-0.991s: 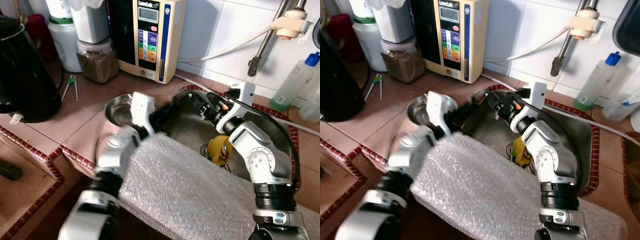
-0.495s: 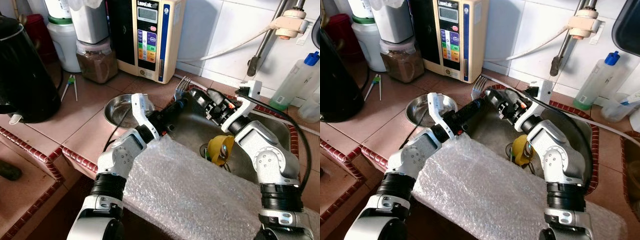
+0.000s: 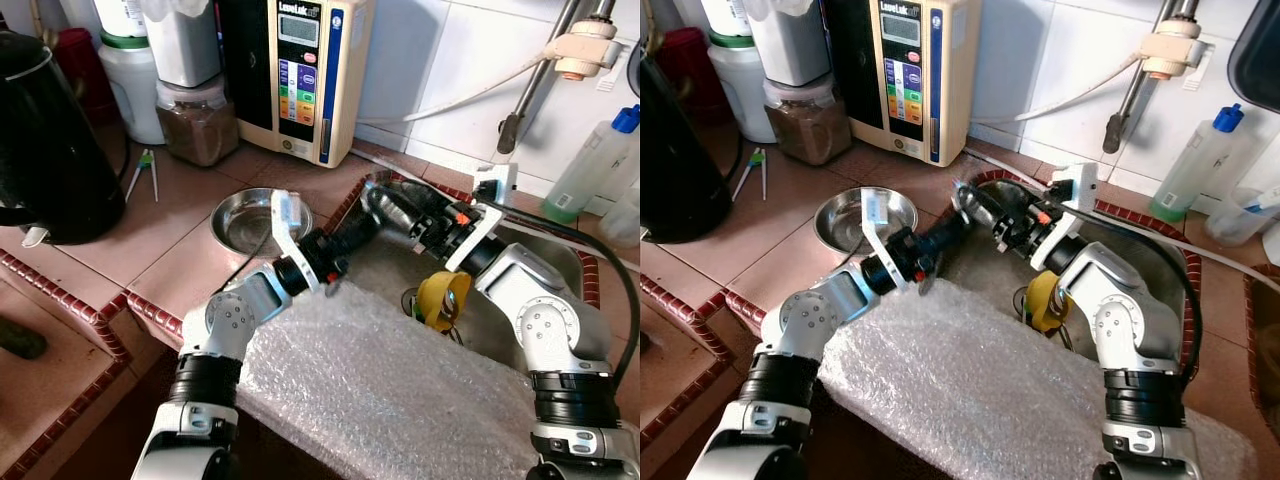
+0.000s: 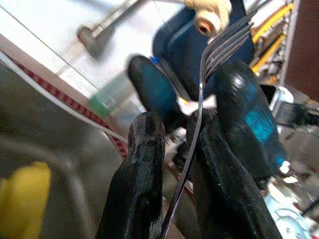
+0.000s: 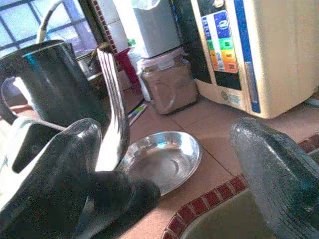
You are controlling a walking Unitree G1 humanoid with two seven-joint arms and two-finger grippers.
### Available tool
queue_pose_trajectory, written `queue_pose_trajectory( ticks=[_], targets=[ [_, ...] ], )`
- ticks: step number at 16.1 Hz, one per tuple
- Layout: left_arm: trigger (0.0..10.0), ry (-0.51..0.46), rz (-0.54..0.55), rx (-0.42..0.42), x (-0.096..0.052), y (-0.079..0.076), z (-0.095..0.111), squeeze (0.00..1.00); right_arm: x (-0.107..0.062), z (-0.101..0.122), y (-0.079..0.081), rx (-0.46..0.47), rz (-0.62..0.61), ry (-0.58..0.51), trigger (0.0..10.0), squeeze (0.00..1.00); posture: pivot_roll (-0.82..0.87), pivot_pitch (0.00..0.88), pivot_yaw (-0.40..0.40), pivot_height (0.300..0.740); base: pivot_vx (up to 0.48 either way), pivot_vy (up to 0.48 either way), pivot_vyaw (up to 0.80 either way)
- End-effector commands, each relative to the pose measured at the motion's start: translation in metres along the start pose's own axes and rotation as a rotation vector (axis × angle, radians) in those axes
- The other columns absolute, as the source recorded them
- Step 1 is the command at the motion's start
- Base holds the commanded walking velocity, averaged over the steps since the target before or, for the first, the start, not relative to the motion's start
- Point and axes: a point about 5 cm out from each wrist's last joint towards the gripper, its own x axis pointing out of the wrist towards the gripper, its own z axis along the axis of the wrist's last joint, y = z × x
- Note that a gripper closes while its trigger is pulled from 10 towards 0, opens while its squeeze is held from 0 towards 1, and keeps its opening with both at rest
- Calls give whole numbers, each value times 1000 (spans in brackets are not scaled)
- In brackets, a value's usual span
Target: Kitchen organization
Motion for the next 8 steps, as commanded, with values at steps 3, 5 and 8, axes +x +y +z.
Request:
queue_pose_trajectory(
  ticks=[3, 5, 8],
  targets=[
    [0, 71, -70, -15, 1, -11, -8, 0, 6, 3, -1, 11, 10, -30, 0, 0, -57, 0, -26, 740, 0, 0, 0],
    [0, 77, -78, -26, 0, -12, -7, 0, 6, 4, -1, 17, 13, -37, 0, 0, -57, 0, -25, 740, 0, 0, 0],
    [0, 76, -67, -37, -3, -10, -6, 0, 3, 1, -4, 24, -2, -39, 0, 0, -61, 0, -23, 740, 0, 0, 0]
  ],
)
